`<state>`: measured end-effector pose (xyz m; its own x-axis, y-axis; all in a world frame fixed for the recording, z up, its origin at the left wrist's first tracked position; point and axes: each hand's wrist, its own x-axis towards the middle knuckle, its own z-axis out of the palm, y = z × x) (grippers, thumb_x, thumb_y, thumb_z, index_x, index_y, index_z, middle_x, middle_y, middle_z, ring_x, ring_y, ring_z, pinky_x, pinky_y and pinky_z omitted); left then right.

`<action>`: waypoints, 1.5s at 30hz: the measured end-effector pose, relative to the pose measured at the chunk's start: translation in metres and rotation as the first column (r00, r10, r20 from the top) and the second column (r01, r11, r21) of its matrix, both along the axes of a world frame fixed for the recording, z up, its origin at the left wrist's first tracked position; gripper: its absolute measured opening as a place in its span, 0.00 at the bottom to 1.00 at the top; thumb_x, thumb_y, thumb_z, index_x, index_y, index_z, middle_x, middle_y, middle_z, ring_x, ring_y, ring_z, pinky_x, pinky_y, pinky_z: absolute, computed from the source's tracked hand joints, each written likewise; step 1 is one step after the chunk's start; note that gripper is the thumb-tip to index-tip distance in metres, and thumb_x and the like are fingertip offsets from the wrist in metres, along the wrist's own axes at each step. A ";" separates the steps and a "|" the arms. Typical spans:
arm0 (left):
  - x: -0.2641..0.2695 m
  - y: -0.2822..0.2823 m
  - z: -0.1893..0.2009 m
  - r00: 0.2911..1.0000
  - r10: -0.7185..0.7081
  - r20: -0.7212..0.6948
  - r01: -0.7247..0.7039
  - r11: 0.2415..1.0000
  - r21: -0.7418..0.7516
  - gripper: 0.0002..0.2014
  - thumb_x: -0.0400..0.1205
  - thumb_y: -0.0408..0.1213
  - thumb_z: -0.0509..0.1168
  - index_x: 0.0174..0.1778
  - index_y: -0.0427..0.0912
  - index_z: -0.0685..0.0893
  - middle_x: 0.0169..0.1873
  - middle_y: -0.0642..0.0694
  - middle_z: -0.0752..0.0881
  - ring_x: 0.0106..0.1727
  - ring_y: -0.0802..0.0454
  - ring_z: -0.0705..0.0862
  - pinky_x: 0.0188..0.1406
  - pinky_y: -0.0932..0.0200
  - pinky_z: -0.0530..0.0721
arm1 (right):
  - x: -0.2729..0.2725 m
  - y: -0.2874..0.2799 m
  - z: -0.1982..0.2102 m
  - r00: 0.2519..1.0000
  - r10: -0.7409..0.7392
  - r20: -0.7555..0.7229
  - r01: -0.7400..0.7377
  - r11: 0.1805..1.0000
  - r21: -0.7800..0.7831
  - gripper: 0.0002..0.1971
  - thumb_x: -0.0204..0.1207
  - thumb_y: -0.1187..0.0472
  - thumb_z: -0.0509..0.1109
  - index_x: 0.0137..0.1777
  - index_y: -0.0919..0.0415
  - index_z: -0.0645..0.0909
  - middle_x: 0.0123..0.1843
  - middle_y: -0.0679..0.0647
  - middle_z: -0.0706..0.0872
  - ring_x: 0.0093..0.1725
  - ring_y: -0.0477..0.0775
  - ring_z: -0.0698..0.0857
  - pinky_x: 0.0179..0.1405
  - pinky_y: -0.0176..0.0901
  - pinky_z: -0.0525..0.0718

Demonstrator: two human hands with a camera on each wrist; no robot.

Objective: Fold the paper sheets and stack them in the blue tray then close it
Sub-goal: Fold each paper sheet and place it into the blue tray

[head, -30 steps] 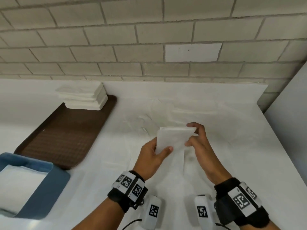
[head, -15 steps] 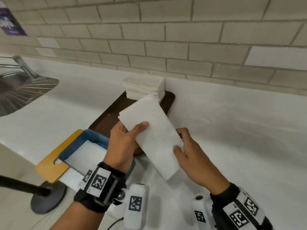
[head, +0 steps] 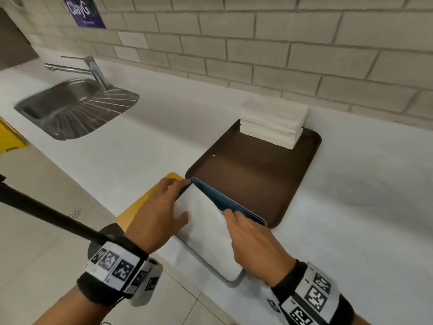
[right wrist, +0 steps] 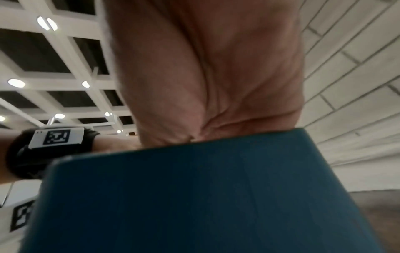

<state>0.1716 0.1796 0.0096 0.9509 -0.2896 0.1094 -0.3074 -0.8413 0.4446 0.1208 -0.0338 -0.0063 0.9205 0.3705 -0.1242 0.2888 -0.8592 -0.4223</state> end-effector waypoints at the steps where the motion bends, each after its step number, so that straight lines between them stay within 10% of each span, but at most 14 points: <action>1: 0.000 -0.002 -0.002 0.998 -0.020 0.052 0.016 0.998 0.068 0.35 0.73 0.35 0.80 0.76 0.50 0.77 0.65 0.50 0.78 0.59 0.54 0.80 0.58 0.60 0.83 | 0.001 0.002 -0.002 1.000 -0.020 0.010 0.021 0.999 -0.037 0.19 0.71 0.74 0.70 0.60 0.60 0.74 0.49 0.56 0.81 0.36 0.48 0.73 0.24 0.32 0.61; 4: 0.000 -0.010 -0.002 0.989 -0.103 0.105 0.084 0.981 0.178 0.31 0.73 0.37 0.80 0.73 0.47 0.81 0.64 0.46 0.81 0.60 0.47 0.83 0.51 0.57 0.87 | 0.004 0.012 0.001 0.998 -0.039 0.053 0.045 0.991 -0.123 0.23 0.57 0.71 0.81 0.53 0.61 0.80 0.47 0.56 0.81 0.41 0.53 0.80 0.27 0.37 0.70; 7: 0.004 -0.024 -0.003 0.980 -0.199 -0.006 0.191 0.929 0.317 0.28 0.77 0.42 0.77 0.74 0.52 0.80 0.67 0.48 0.83 0.63 0.44 0.84 0.57 0.53 0.87 | 0.005 0.013 -0.004 0.998 0.016 0.063 -0.007 0.990 -0.143 0.28 0.75 0.67 0.70 0.76 0.64 0.68 0.65 0.59 0.72 0.61 0.58 0.74 0.52 0.47 0.80; 10: 0.009 -0.036 -0.005 0.952 -0.186 -0.244 0.281 0.846 0.453 0.29 0.84 0.48 0.67 0.82 0.60 0.69 0.78 0.53 0.72 0.77 0.49 0.73 0.73 0.56 0.78 | -0.004 -0.008 0.008 0.986 -0.048 0.158 0.029 0.992 0.119 0.30 0.83 0.57 0.64 0.84 0.52 0.60 0.67 0.51 0.73 0.62 0.48 0.76 0.57 0.40 0.83; 15: 0.013 -0.037 0.002 0.940 -0.185 -0.286 0.307 0.825 0.474 0.28 0.84 0.50 0.68 0.80 0.63 0.70 0.77 0.58 0.73 0.74 0.57 0.77 0.70 0.61 0.79 | -0.041 -0.129 0.021 0.889 -0.449 0.094 0.314 0.745 0.589 0.14 0.82 0.59 0.69 0.64 0.44 0.83 0.51 0.39 0.84 0.54 0.42 0.84 0.55 0.31 0.81; 19: 0.020 -0.032 0.037 0.971 -0.193 -0.139 0.231 0.903 0.363 0.26 0.71 0.49 0.81 0.65 0.65 0.83 0.47 0.64 0.83 0.38 0.64 0.85 0.34 0.59 0.85 | -0.094 -0.263 -0.012 0.734 -0.661 0.156 0.618 0.746 0.249 0.15 0.80 0.60 0.71 0.60 0.38 0.80 0.53 0.39 0.82 0.60 0.46 0.81 0.51 0.40 0.80; 23: 0.003 -0.110 0.074 0.945 -0.326 -0.036 0.324 0.910 0.259 0.23 0.73 0.54 0.73 0.66 0.66 0.82 0.45 0.70 0.82 0.41 0.65 0.87 0.37 0.57 0.89 | -0.137 -0.341 -0.029 0.742 -0.665 -0.079 0.623 0.729 -0.284 0.26 0.81 0.47 0.67 0.78 0.39 0.67 0.73 0.45 0.68 0.72 0.48 0.67 0.53 0.40 0.77; 34: -0.056 -0.359 -0.040 0.621 -0.711 -0.329 0.779 0.517 0.355 0.18 0.84 0.47 0.68 0.71 0.61 0.80 0.70 0.60 0.78 0.68 0.55 0.78 0.64 0.54 0.79 | -0.150 -0.380 -0.035 0.805 -0.592 -0.038 0.575 0.794 -0.197 0.29 0.79 0.63 0.67 0.80 0.50 0.65 0.74 0.52 0.65 0.71 0.53 0.66 0.55 0.45 0.83; 45: -0.065 -0.362 -0.043 0.662 -0.723 -0.199 0.749 0.642 0.161 0.04 0.83 0.50 0.71 0.49 0.58 0.89 0.55 0.64 0.86 0.58 0.62 0.80 0.57 0.62 0.79 | -0.145 -0.401 -0.048 0.798 -0.603 0.012 0.600 0.791 -0.121 0.15 0.77 0.66 0.67 0.61 0.53 0.78 0.60 0.48 0.76 0.61 0.52 0.73 0.46 0.46 0.82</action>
<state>0.1064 -0.1823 -0.0339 0.4137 -0.9011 -0.1301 -0.8289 -0.4319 0.3556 -0.0244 -0.4344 -0.0540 0.9484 -0.2751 -0.1574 -0.3121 -0.8976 -0.3114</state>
